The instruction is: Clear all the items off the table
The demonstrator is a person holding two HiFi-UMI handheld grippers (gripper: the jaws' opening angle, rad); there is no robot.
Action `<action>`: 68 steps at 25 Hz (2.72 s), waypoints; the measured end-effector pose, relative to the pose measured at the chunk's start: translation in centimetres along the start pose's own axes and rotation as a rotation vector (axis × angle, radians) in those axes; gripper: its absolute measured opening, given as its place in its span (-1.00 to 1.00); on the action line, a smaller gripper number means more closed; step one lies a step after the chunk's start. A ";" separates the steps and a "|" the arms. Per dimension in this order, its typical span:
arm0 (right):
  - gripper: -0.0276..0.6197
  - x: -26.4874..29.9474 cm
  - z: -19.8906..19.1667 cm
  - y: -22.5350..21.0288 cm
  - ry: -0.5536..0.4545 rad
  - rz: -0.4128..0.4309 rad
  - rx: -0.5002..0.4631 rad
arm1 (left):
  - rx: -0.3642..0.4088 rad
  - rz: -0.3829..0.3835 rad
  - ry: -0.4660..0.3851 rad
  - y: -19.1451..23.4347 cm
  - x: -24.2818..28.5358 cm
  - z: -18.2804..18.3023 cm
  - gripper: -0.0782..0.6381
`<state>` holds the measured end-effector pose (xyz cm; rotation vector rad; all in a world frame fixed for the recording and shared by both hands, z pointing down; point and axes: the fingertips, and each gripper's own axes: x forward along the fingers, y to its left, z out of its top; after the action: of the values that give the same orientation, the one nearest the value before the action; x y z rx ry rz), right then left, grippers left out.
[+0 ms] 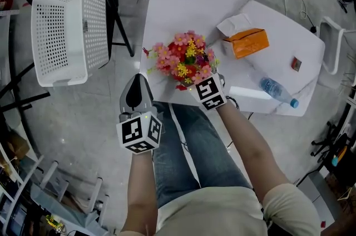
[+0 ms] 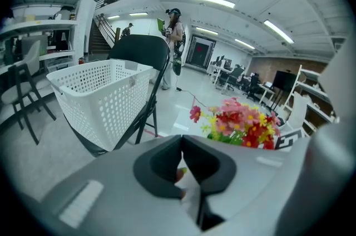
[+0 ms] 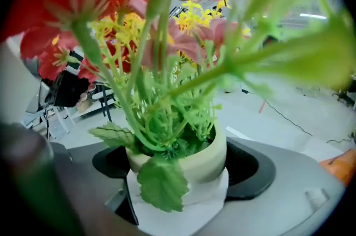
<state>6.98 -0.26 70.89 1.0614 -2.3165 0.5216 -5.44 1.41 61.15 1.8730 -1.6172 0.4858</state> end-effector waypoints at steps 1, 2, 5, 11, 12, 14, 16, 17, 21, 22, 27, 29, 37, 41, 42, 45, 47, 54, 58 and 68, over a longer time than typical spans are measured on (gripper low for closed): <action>0.64 -0.4 0.3 0.1 -0.004 -0.004 -0.001 | 0.000 0.000 -0.002 -0.1 -0.3 0.1 -0.75; 0.64 -0.8 0.7 0.1 -0.009 -0.008 -0.003 | 0.000 0.001 -0.004 -0.1 -0.6 0.2 -0.75; 0.64 -2.1 1.8 0.3 -0.019 -0.022 -0.004 | -0.004 0.004 -0.006 -0.3 -1.6 0.6 -0.76; 0.64 -5.2 4.5 0.9 -0.034 -0.058 -0.002 | -0.013 0.006 -0.015 -0.6 -3.9 2.0 -0.75; 0.64 -5.7 4.9 1.0 -0.033 -0.062 -0.005 | -0.015 0.006 -0.015 -0.7 -4.3 2.4 -0.75; 0.64 -6.8 5.7 1.2 -0.031 -0.069 -0.010 | -0.015 0.005 -0.016 -0.8 -5.1 3.1 -0.75; 0.64 -8.0 6.7 1.3 -0.032 -0.077 -0.011 | -0.014 0.007 -0.019 -0.9 -6.0 3.9 -0.75; 0.64 -8.5 7.2 1.4 -0.033 -0.081 -0.009 | -0.015 0.007 -0.021 -1.0 -6.4 4.4 -0.75; 0.64 -10.7 8.9 1.9 -0.034 -0.093 -0.003 | -0.006 0.001 -0.022 -1.5 -8.1 5.9 -0.75; 0.64 -11.2 9.4 2.0 -0.036 -0.094 -0.005 | -0.003 0.000 -0.024 -1.6 -8.5 6.3 -0.76; 0.64 -13.4 11.9 2.4 -0.050 -0.093 -0.020 | 0.001 0.008 -0.044 -2.2 -10.1 8.4 -0.75; 0.64 -14.3 12.8 3.0 -0.053 -0.090 -0.026 | 0.003 0.009 -0.046 -2.3 -11.0 9.1 -0.75; 0.64 -17.2 16.6 4.3 -0.081 -0.073 -0.057 | 0.008 0.003 -0.059 -3.3 -12.8 11.2 -0.76; 0.64 -18.4 18.0 4.5 -0.089 -0.068 -0.078 | 0.005 0.007 -0.073 -3.2 -13.7 12.4 -0.75; 0.64 -18.7 18.3 4.5 -0.089 -0.068 -0.080 | 0.003 0.008 -0.079 -3.1 -14.0 12.7 -0.75; 0.64 -19.3 19.3 4.6 -0.091 -0.060 -0.091 | 0.000 0.017 -0.100 -2.8 -14.8 13.8 -0.75; 0.64 -19.5 20.1 4.7 -0.098 -0.054 -0.109 | 0.000 0.027 -0.112 -2.5 -15.3 14.3 -0.75; 0.64 -19.3 21.9 5.8 -0.106 -0.009 -0.155 | 0.008 0.051 -0.128 -1.7 -16.3 15.2 -0.75; 0.64 -18.7 22.5 6.5 -0.101 0.008 -0.163 | 0.004 0.052 -0.128 -0.8 -16.3 15.7 -0.75; 0.64 -14.5 25.8 9.0 -0.098 0.001 -0.181 | 0.009 0.028 -0.141 4.4 -14.9 18.0 -0.76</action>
<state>-0.01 -0.40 40.78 1.0192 -2.3974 0.2589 -14.51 0.56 39.18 1.9312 -1.7374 0.3805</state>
